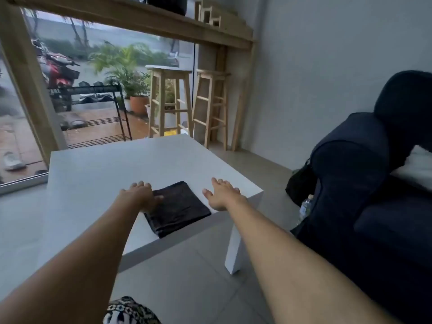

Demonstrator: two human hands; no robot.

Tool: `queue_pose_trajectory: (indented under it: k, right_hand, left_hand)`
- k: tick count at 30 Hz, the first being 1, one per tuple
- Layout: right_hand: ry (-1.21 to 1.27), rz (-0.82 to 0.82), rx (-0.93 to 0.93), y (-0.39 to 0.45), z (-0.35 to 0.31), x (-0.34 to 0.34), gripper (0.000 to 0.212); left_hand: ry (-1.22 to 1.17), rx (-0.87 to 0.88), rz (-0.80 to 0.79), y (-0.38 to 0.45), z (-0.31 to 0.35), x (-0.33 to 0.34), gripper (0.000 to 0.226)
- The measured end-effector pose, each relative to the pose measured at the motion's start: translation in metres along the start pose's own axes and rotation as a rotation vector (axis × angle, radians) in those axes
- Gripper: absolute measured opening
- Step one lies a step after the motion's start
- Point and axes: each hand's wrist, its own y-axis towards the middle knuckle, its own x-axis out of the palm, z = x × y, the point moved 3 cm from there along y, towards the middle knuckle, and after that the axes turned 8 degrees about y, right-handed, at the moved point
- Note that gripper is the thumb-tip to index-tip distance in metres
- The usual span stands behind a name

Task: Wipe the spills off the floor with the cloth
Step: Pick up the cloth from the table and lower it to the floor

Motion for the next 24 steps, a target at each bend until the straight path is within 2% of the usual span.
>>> queue_pose_trajectory:
  k: [5,7,10,12,14,17,20,24]
  right_hand:
    - [0.093,-0.025,-0.072,0.017,-0.036,0.032,0.061]
    - [0.134,0.023,-0.076,0.023,-0.043,0.041,0.055]
    - [0.24,0.179,-0.079,0.025,-0.053,0.046,0.041]
    - [0.367,0.221,-0.047,0.024,-0.057,0.044,0.048]
    - [0.531,0.22,0.047,0.027,-0.055,0.04,0.052]
    - [0.667,0.148,0.174,0.034,-0.051,0.035,0.04]
    - [0.755,0.133,0.217,0.035,-0.049,0.029,0.051]
    - [0.891,0.135,0.196,0.025,-0.04,0.012,0.035]
  left_hand:
    - [0.018,0.022,-0.112,0.017,-0.036,-0.005,0.072]
    - [0.03,0.042,-0.076,0.022,-0.04,-0.006,0.065]
    - [-0.043,0.028,0.018,0.025,-0.039,-0.005,0.053]
    - [-0.127,0.026,0.062,0.025,-0.035,-0.003,0.049]
    - [-0.237,0.002,0.077,0.025,-0.034,-0.001,0.046]
    - [-0.299,-0.028,0.047,0.022,-0.03,-0.001,0.048]
    - [-0.257,-0.034,-0.001,0.015,-0.024,-0.004,0.042]
    - [-0.295,-0.017,0.001,0.005,-0.016,-0.013,0.04]
